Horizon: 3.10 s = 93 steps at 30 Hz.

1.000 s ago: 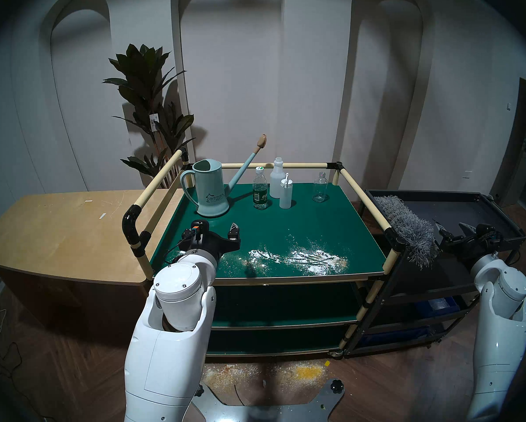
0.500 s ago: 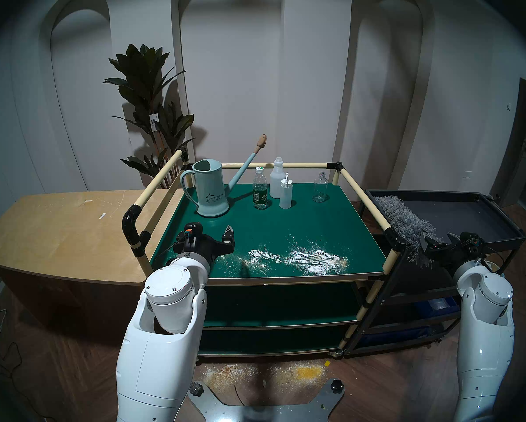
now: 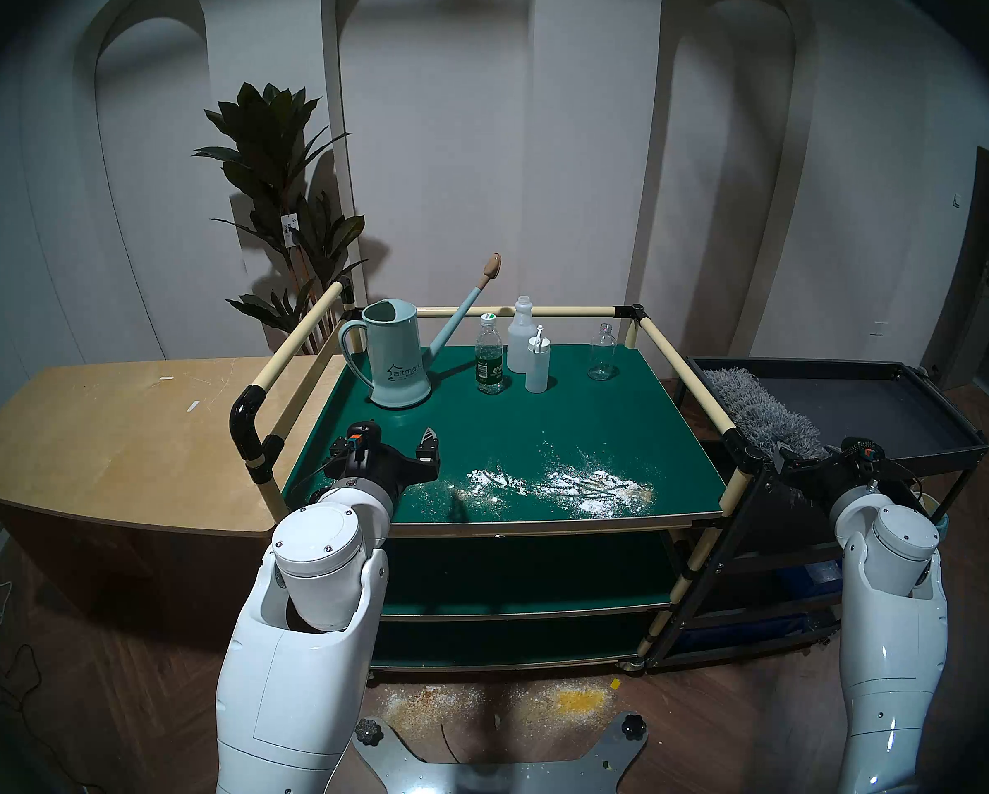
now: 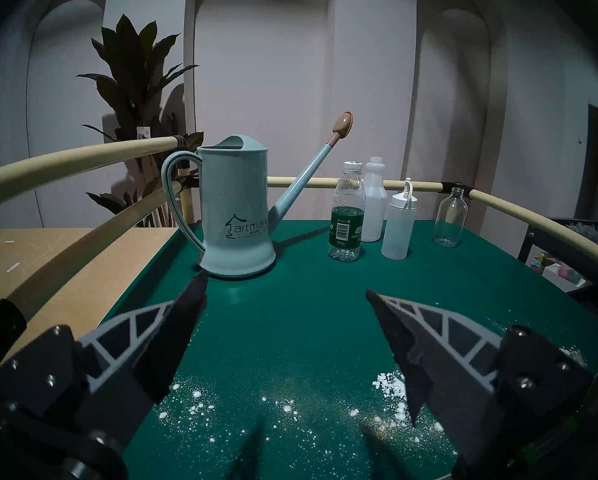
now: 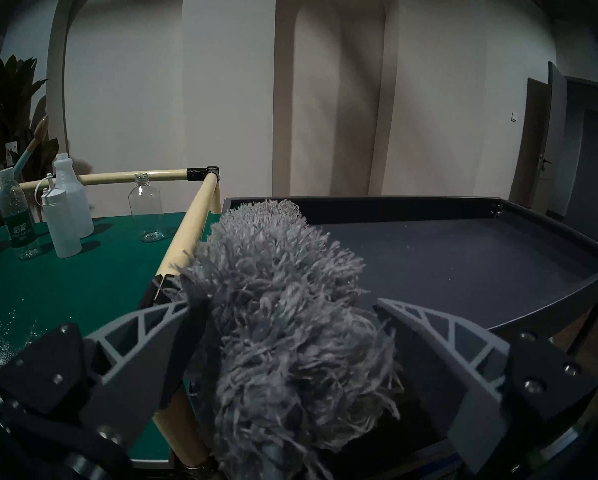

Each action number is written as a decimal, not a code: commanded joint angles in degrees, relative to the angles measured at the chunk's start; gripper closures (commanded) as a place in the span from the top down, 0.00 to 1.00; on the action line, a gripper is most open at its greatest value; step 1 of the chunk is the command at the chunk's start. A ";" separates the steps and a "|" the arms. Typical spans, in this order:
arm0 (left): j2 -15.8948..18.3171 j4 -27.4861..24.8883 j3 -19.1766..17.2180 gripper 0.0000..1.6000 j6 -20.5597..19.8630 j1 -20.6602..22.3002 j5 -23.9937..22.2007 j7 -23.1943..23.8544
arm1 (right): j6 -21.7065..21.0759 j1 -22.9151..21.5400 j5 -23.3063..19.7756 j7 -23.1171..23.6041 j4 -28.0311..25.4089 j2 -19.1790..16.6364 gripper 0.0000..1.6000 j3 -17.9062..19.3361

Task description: Dust the shelf with the duster

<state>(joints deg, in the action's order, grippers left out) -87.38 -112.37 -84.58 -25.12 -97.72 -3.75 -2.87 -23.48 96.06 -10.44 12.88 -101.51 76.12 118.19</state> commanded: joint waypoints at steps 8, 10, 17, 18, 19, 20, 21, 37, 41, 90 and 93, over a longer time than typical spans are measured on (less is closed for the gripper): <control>-0.91 -0.68 1.23 1.00 0.22 1.07 1.02 -1.90 | -2.85 -4.19 1.87 -1.57 1.34 -2.07 1.00 -2.46; -0.97 -0.57 1.51 1.00 0.12 1.20 1.19 -2.13 | -3.73 -4.46 2.52 -1.80 1.87 -2.52 1.00 -3.09; -1.18 -0.65 2.05 1.00 -0.24 1.31 1.55 -2.94 | -7.61 -5.30 3.97 -2.75 2.34 -3.36 1.00 -4.73; -1.19 -0.67 2.10 1.00 -0.28 1.32 1.59 -3.03 | -7.78 -5.43 3.99 -2.79 2.49 -3.37 1.00 -4.82; -1.21 -0.70 2.17 1.00 -0.34 1.32 1.68 -3.16 | -8.95 -5.61 4.28 -3.00 2.49 -3.63 1.00 -5.09; -1.23 -0.71 2.22 1.00 -0.37 1.32 1.72 -3.25 | -9.20 -5.73 4.53 -3.17 2.58 -3.78 1.00 -5.30; -1.26 -0.73 2.28 1.00 -0.40 1.33 1.78 -3.37 | -9.31 -5.85 4.54 -3.22 2.71 -3.80 1.00 -5.37; -1.26 -1.04 3.53 1.00 -1.11 1.34 2.66 -4.72 | -10.87 -5.61 4.90 -2.31 1.75 -4.97 1.00 -5.71; -1.14 -1.15 3.82 1.00 -1.26 1.29 2.99 -5.03 | -11.39 -5.25 5.14 -2.46 0.58 -4.65 1.00 -5.67; -2.72 -0.23 8.15 1.00 -5.00 3.91 7.07 -12.08 | -16.10 -14.54 1.83 0.78 13.24 -6.81 0.66 -8.48; -2.73 -0.30 7.85 1.00 -4.91 3.76 6.99 -12.17 | -15.98 -14.60 1.85 0.94 13.37 -6.86 0.43 -9.03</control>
<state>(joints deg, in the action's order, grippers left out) -89.74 -111.46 -76.28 -30.85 -94.37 3.52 -14.73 -39.76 81.93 -8.74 13.11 -88.38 68.88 111.13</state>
